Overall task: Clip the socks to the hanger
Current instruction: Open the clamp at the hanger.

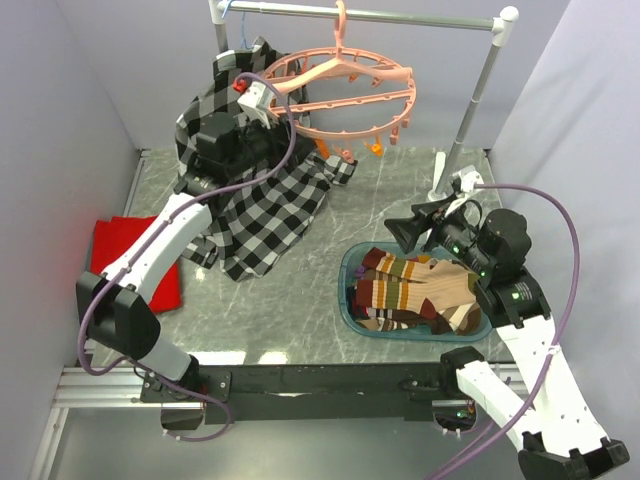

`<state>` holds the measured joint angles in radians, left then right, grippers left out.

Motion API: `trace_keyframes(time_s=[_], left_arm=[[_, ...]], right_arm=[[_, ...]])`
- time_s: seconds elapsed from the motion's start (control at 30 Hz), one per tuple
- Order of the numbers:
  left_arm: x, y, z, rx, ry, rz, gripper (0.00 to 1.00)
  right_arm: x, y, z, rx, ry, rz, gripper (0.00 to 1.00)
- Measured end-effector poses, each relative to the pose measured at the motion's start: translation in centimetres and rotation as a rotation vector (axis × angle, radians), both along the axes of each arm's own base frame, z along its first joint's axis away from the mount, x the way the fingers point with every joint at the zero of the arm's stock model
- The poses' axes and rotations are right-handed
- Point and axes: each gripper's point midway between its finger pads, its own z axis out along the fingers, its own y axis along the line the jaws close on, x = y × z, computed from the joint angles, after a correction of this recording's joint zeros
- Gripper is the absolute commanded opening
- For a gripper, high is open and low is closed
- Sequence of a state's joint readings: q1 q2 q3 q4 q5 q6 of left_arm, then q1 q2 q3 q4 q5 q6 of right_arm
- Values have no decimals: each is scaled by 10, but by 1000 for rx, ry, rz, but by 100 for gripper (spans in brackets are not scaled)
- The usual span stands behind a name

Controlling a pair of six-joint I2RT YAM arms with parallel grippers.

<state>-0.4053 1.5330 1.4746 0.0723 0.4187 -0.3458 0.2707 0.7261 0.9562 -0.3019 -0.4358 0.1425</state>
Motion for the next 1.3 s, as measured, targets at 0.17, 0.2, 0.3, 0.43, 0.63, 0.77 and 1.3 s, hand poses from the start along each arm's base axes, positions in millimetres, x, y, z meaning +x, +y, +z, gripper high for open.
trace_keyframes(time_s=[0.17,0.2,0.3,0.43,0.63,0.77,1.3], left_arm=[[-5,-13,-6,-6,12,10,74],[-7,-15,-7,-5,15,9,74],[-13,-26,-7,-7,18,0,73],[-18,-35,-10,-5,23,-7,74],[-16,-35,-10,-4,23,11,74],[-15,-34,-10,-5,24,20,76],[-10,-13,-23,-7,56,147,79]], right_arm=[[18,-1,3,44,16,-51,81],[23,0,4,58,21,-61,81],[39,1,7,98,27,-95,81],[66,3,19,153,10,-140,80],[106,4,53,204,-82,-190,80],[127,5,63,220,-122,-216,80],[175,10,59,209,-119,-249,79]])
